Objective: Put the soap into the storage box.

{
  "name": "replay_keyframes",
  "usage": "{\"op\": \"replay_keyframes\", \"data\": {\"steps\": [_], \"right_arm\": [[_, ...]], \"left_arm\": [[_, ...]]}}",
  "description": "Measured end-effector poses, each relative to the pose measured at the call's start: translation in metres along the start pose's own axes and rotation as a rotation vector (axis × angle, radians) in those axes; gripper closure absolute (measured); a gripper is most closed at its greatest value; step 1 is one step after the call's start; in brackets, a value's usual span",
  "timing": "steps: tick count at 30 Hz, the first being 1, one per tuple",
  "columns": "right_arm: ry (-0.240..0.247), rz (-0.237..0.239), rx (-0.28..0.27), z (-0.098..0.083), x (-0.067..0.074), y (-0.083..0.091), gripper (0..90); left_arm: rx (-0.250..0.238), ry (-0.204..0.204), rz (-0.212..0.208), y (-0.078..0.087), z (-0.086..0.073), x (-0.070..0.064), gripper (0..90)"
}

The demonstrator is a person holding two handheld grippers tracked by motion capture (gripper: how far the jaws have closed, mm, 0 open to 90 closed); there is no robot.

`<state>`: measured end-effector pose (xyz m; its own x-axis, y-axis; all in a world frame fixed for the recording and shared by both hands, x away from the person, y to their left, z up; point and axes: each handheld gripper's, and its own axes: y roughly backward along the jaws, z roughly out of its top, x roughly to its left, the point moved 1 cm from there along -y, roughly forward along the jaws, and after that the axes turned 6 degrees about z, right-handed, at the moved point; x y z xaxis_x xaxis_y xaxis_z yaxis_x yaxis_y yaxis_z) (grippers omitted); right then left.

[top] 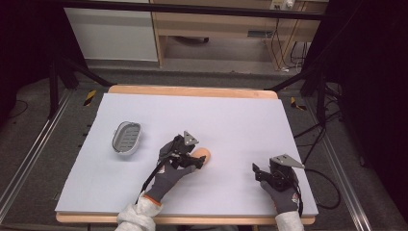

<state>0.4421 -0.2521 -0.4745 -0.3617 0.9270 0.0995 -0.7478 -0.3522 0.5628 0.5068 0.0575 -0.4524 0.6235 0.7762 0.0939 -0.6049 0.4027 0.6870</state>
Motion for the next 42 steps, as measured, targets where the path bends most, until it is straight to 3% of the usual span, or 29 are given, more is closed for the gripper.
{"op": "replay_keyframes", "data": {"steps": [24,42], "right_arm": [[-0.002,0.008,0.013,-0.001,-0.001,-0.002,29.0],[-0.001,0.014,0.016,-0.001,-0.001,-0.003,29.9]], "left_arm": [[0.116,-0.045,-0.014,-0.026,-0.006,-0.009,27.9],[0.132,-0.038,-0.026,-0.031,-0.005,-0.009,31.6]]}}
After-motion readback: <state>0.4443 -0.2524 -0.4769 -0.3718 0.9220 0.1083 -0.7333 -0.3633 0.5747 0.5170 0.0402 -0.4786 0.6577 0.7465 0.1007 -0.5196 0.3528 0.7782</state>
